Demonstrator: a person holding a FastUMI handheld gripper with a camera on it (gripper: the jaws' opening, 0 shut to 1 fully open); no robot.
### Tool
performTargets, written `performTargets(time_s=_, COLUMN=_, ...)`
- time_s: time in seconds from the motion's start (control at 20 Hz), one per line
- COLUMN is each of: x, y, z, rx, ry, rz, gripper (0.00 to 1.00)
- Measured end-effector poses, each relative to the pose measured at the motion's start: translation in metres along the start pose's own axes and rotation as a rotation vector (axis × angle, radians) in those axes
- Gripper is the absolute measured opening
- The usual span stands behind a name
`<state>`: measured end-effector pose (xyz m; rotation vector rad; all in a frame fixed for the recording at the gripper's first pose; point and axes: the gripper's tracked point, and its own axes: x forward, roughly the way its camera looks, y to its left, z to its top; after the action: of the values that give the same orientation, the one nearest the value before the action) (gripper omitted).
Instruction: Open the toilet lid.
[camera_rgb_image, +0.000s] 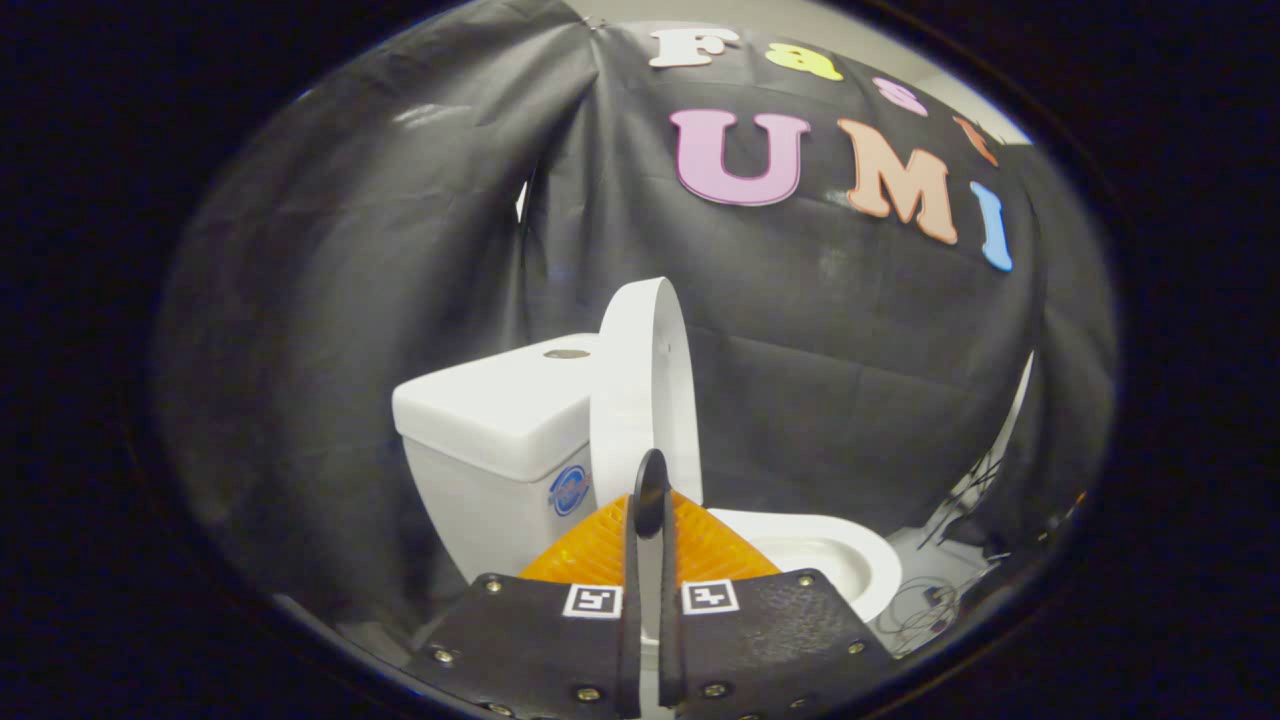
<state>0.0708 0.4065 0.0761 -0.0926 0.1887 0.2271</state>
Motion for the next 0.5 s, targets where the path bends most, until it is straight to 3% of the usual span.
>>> performTargets(time_s=0.15, x=-0.009, y=-0.014, z=0.014, rx=0.06, ry=0.004, rz=0.002, gripper=0.11)
performTargets(time_s=0.25, x=-0.016, y=-0.019, z=0.018, rx=0.077, ry=-0.001, rz=0.002, gripper=0.25)
performTargets(time_s=0.4, x=-0.029, y=-0.027, z=0.02, rx=0.072, ry=-0.023, rz=0.005, gripper=0.57)
performTargets(time_s=0.5, x=-0.039, y=-0.035, z=0.023, rx=0.07, ry=-0.044, rz=0.009, gripper=0.69)
